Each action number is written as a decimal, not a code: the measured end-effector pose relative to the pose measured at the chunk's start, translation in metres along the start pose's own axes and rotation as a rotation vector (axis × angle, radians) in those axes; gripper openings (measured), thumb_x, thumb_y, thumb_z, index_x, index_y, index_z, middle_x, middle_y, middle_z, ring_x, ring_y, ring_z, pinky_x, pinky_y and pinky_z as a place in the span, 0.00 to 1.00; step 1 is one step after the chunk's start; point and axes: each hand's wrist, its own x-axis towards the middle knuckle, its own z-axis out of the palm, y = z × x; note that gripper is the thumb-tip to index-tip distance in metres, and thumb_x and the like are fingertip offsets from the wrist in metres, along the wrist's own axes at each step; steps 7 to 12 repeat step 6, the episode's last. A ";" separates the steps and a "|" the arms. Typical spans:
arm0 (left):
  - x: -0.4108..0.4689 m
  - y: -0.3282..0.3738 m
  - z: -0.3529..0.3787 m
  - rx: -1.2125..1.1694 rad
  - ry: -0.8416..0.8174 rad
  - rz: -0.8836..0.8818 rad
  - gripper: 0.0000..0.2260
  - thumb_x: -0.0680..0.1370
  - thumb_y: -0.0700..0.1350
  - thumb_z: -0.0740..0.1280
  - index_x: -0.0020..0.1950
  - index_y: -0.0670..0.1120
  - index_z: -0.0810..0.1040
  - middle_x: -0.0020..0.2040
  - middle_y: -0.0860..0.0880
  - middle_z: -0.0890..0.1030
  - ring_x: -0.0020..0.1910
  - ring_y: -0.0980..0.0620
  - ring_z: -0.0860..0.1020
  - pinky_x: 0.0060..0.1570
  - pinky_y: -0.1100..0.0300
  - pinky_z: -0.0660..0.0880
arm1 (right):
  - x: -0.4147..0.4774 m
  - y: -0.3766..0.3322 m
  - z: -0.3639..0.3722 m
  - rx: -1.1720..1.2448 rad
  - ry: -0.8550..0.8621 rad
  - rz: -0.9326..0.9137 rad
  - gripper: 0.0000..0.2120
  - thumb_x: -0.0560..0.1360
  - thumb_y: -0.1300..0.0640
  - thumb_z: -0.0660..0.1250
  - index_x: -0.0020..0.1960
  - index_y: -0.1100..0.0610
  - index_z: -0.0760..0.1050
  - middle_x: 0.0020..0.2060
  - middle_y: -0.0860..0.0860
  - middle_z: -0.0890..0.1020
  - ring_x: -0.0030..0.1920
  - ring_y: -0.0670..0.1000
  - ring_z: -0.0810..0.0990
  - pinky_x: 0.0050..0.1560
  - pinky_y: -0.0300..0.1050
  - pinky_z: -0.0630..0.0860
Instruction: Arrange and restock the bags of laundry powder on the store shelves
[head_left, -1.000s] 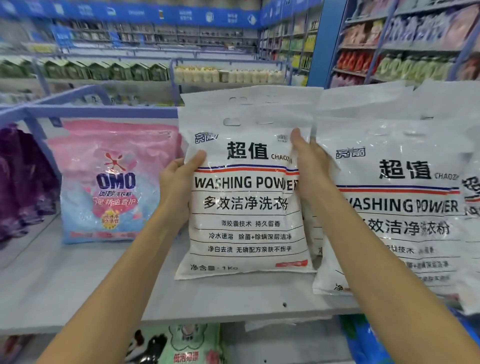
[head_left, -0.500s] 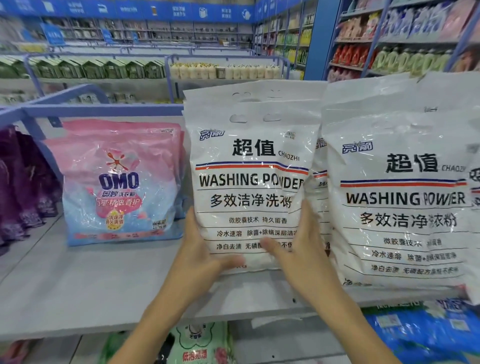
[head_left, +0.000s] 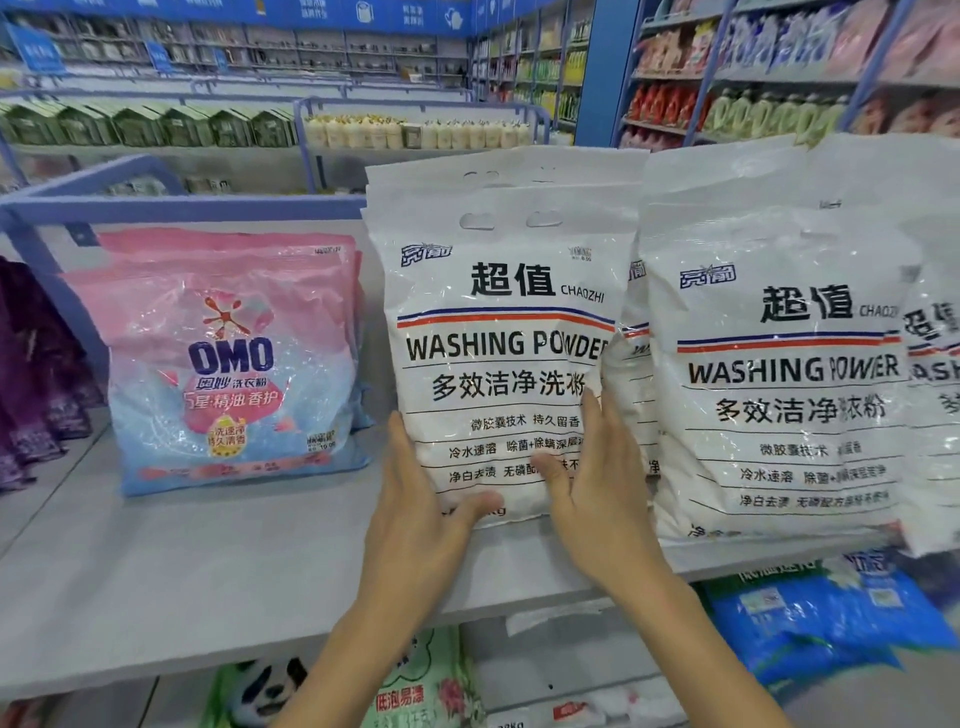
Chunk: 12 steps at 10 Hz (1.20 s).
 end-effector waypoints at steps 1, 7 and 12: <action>0.001 -0.006 0.001 0.082 -0.027 0.029 0.48 0.72 0.59 0.76 0.81 0.52 0.47 0.77 0.53 0.66 0.72 0.50 0.70 0.62 0.43 0.77 | -0.002 -0.001 -0.006 -0.031 -0.050 0.025 0.39 0.81 0.33 0.54 0.83 0.48 0.42 0.83 0.48 0.46 0.83 0.52 0.45 0.82 0.59 0.50; -0.106 0.041 -0.039 0.792 -0.169 0.241 0.35 0.79 0.64 0.59 0.78 0.43 0.64 0.73 0.42 0.71 0.73 0.42 0.68 0.72 0.48 0.66 | -0.087 -0.019 -0.092 -0.242 -0.358 -0.035 0.35 0.81 0.34 0.57 0.83 0.49 0.54 0.82 0.49 0.57 0.80 0.55 0.59 0.76 0.59 0.63; -0.106 0.041 -0.039 0.792 -0.169 0.241 0.35 0.79 0.64 0.59 0.78 0.43 0.64 0.73 0.42 0.71 0.73 0.42 0.68 0.72 0.48 0.66 | -0.087 -0.019 -0.092 -0.242 -0.358 -0.035 0.35 0.81 0.34 0.57 0.83 0.49 0.54 0.82 0.49 0.57 0.80 0.55 0.59 0.76 0.59 0.63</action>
